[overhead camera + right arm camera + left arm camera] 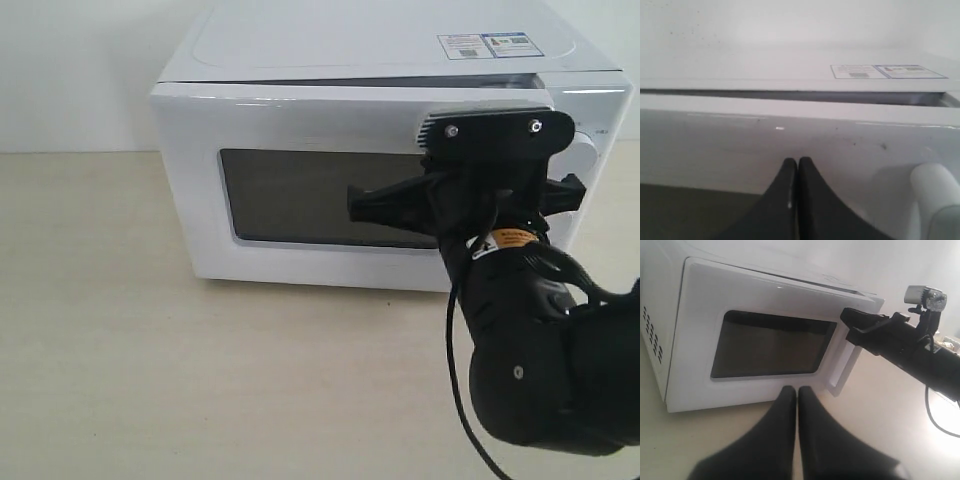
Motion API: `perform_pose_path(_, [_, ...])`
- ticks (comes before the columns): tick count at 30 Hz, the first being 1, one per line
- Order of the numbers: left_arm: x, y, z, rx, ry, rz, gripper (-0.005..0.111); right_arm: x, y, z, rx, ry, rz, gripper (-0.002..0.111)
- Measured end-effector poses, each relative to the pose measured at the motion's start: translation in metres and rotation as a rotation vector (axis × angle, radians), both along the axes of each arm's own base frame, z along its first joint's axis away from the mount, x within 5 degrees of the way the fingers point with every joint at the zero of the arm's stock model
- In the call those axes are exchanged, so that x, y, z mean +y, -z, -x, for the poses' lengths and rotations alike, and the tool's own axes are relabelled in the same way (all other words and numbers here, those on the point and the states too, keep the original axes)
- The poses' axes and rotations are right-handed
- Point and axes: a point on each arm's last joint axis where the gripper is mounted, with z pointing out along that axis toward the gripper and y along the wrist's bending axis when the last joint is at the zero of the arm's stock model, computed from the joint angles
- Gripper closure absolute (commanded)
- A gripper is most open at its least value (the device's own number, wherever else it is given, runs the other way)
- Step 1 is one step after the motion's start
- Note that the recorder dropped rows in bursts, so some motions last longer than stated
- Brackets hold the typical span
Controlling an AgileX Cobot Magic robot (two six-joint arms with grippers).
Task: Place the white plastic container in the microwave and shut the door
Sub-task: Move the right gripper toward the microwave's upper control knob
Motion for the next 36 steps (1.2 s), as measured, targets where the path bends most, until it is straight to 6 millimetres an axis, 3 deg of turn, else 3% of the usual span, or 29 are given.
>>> perform_pose_path(12, [0.0, 0.0, 0.0, 0.001, 0.0, 0.001, 0.103, -0.015, -0.009, -0.035, 0.054, 0.033, -0.048, 0.108])
perform_pose_path(36, [0.0, 0.0, 0.0, 0.002, 0.001, 0.001, 0.103, -0.013, -0.004, -0.037, 0.121, -0.013, -0.034, 0.108])
